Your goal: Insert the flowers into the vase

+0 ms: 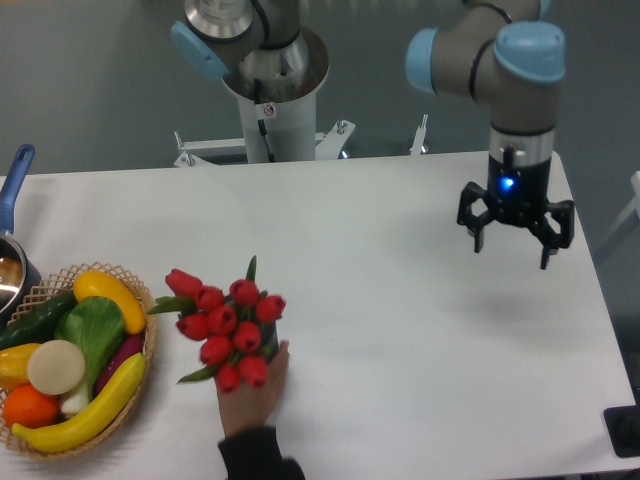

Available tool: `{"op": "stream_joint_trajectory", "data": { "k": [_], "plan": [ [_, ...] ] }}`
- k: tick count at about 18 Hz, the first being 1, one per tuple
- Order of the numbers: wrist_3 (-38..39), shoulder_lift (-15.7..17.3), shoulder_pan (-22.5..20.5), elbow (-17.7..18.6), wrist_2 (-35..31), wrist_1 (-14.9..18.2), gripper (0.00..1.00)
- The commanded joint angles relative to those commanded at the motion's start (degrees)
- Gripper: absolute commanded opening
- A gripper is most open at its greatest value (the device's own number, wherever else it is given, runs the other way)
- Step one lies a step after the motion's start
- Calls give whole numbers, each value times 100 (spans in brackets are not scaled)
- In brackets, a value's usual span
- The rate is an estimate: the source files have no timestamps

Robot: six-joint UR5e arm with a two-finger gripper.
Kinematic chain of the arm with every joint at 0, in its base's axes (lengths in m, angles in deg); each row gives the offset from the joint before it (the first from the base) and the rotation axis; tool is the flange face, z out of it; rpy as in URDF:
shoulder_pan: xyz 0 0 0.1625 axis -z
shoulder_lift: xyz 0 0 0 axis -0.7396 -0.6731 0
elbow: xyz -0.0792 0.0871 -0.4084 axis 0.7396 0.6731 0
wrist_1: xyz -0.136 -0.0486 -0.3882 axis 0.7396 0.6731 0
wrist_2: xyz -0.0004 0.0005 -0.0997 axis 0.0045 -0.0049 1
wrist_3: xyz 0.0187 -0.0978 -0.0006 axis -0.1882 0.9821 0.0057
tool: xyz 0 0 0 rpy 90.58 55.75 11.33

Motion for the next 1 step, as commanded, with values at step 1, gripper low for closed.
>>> {"op": "stream_joint_trajectory", "data": {
  "k": [1],
  "plan": [
    [0, -44, 44, -18, -79, 26, 100]
  ]
}}
